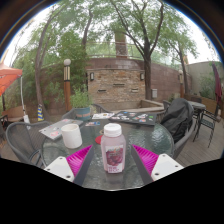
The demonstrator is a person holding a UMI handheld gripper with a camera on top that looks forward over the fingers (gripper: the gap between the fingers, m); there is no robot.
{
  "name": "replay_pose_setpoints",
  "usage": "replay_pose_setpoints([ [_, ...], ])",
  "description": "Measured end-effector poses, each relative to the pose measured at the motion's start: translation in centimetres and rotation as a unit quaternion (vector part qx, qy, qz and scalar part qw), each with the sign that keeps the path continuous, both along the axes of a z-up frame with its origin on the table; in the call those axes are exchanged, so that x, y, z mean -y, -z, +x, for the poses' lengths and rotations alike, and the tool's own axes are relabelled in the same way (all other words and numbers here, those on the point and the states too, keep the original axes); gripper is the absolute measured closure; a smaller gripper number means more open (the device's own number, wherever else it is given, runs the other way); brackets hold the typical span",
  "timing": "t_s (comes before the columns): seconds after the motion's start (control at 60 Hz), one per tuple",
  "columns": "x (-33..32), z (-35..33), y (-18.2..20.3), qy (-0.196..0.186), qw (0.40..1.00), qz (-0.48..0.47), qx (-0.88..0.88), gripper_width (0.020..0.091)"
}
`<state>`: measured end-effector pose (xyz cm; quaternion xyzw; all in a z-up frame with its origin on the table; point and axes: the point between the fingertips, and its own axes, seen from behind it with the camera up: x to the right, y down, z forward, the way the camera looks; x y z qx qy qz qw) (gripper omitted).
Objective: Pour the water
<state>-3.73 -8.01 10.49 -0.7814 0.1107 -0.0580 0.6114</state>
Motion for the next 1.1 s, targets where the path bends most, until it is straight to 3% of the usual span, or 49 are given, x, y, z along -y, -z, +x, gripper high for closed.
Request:
replay_pose_setpoints([
  [0.1, -4.3, 1.8, 1.9, 0.000, 1.000, 0.011, 0.024, 0.0268],
  [0.133, -5.4, 2.0, 2.6, -0.001, 1.000, 0.010, 0.025, 0.0302],
  [0.167, -6.4, 2.0, 3.5, -0.003, 1.000, 0.005, 0.025, 0.0439],
  [0.183, -6.8, 2.0, 4.1, -0.005, 1.000, 0.000, 0.024, 0.0571],
  [0.2, -7.0, 1.8, 4.4, -0.009, 1.000, -0.004, 0.021, 0.0589],
  [0.283, -7.5, 1.9, 4.1, 0.003, 1.000, 0.014, 0.004, 0.0606],
  [0.433, -9.0, 2.4, 4.9, -0.009, 0.998, -0.060, -0.005, 0.0655],
  [0.633, -15.2, 2.2, -2.5, -0.042, 0.968, -0.111, 0.223, 0.0654],
  [0.683, -17.2, 0.9, -3.5, -0.053, 0.935, -0.124, 0.327, 0.0656],
  [0.7, -17.9, 1.4, -5.9, -0.069, 0.923, -0.134, 0.353, 0.0655],
  [0.767, -20.7, -0.8, -5.3, -0.095, 0.858, -0.151, 0.481, 0.0654],
  [0.883, -24.6, -3.1, -6.5, -0.140, 0.656, -0.192, 0.716, 0.0656],
  [1.0, -25.7, -4.6, -6.4, -0.167, 0.490, -0.237, 0.822, 0.0656],
  [1.1, -25.8, -5.7, -5.6, -0.191, 0.412, -0.261, 0.852, 0.0657],
])
